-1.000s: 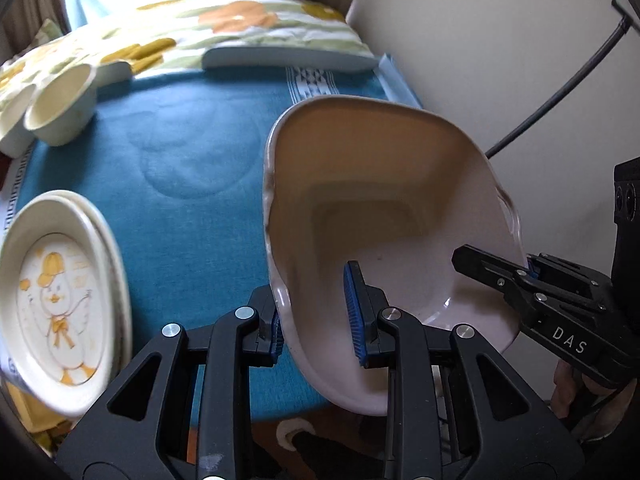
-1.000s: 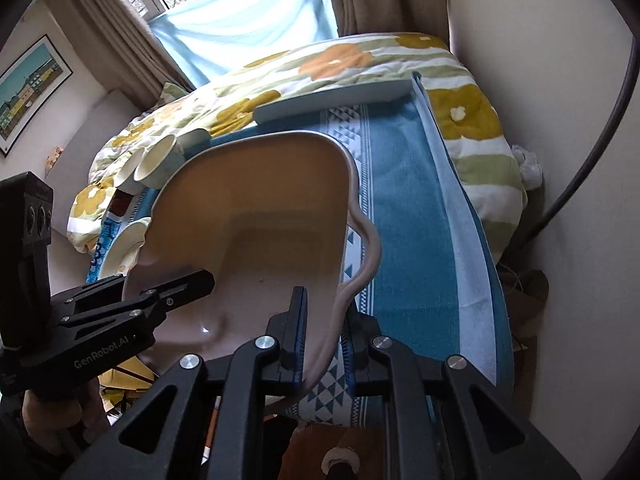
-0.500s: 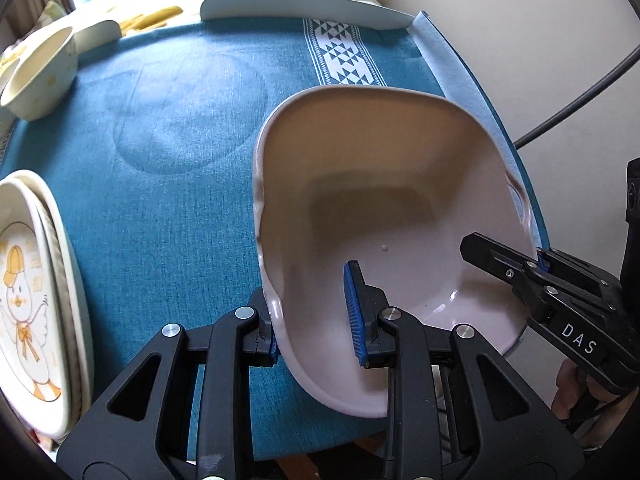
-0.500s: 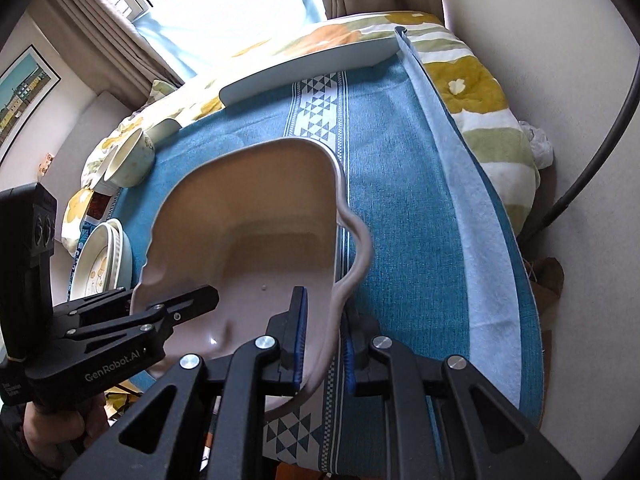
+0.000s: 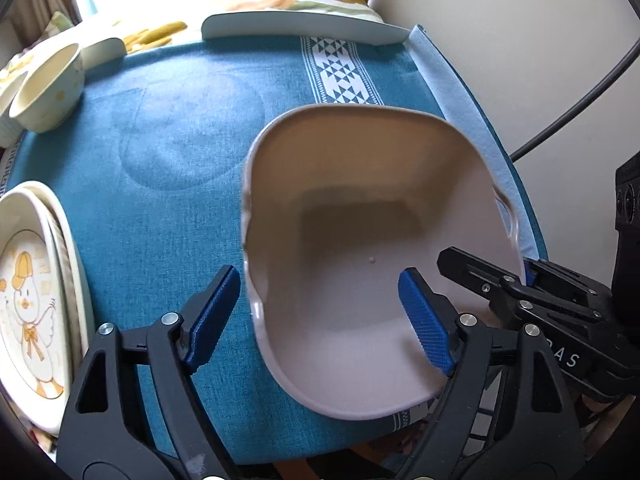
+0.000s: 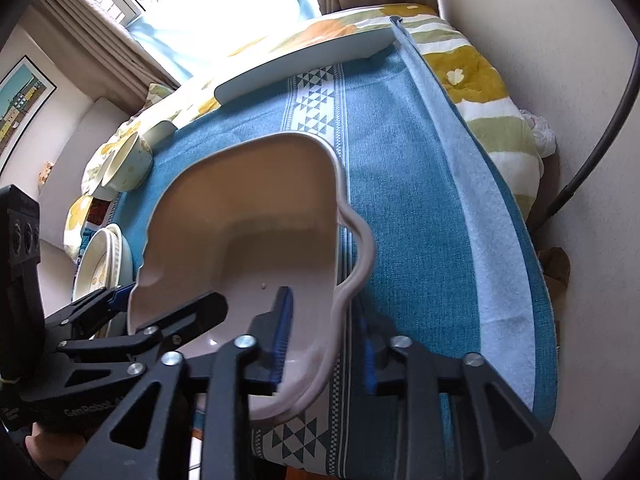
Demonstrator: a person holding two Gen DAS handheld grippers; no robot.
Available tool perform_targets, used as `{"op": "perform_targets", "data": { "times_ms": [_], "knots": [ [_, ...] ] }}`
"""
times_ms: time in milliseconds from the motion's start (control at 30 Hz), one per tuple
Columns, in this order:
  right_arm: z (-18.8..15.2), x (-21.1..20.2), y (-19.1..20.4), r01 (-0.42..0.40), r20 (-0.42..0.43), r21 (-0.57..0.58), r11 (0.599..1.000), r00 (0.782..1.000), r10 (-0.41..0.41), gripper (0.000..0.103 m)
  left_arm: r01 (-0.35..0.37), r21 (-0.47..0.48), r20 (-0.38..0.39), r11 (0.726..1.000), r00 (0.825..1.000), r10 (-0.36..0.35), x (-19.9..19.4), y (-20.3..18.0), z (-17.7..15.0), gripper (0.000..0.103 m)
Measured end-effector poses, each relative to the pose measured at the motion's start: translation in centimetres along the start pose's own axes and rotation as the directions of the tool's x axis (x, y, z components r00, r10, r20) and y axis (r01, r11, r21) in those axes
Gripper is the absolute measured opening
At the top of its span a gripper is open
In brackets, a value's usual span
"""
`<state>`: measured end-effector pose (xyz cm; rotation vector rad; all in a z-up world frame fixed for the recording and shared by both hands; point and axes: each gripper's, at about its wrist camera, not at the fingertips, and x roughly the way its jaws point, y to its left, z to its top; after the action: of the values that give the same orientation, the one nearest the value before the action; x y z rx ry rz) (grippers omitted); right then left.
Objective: Organize plates and bowls
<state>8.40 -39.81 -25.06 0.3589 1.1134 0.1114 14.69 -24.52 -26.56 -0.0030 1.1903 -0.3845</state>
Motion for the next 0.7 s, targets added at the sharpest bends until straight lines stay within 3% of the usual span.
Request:
{"op": "perform_targets", "data": {
  "times_ms": [67,267,467,567,633,667,700],
  "knots": [
    [0.0,-0.1,-0.3,-0.005,0.011,0.018,1.0,1.0,0.005,0.043,0.0,-0.01,-0.003,1.0,1.0,0.0,0.0,0.3,0.1,0.08],
    [0.2,-2.3,-0.3,-0.004,0.059,0.023,1.0,0.998,0.003,0.043,-0.032,0.001,0.023,0.999,0.999,0.032,-2.5,0.7,-0.4,0.08],
    [0.8,-7.4,2.1,0.021,0.159,-0.049,0.999,0.987,-0.013,0.043,-0.054,-0.015,0.138,0.998,0.989,0.056,-9.8,1.9,-0.7,0.08],
    [2.0,-10.2,4.3,-0.007,0.212,-0.105,0.994,0.977,0.03,0.043,-0.094,-0.029,0.247,0.995,0.964,0.098,-15.2,2.7,-0.7,0.08],
    [3.1,-12.0,6.2,-0.04,0.248,-0.153,0.987,0.966,0.078,0.043,-0.132,-0.049,0.332,0.99,0.933,0.14,-19.0,3.5,-0.7,0.082],
    [3.7,-12.7,7.2,-0.056,0.262,-0.179,0.982,0.959,0.103,0.045,-0.154,-0.065,0.371,0.986,0.913,0.167,-20.6,4.0,-0.7,0.092],
    [4.3,-13.3,8.2,-0.071,0.277,-0.208,0.976,0.952,0.129,0.054,-0.18,-0.087,0.412,0.98,0.889,0.199,-22.1,4.6,-0.7,0.102]
  ]
}}
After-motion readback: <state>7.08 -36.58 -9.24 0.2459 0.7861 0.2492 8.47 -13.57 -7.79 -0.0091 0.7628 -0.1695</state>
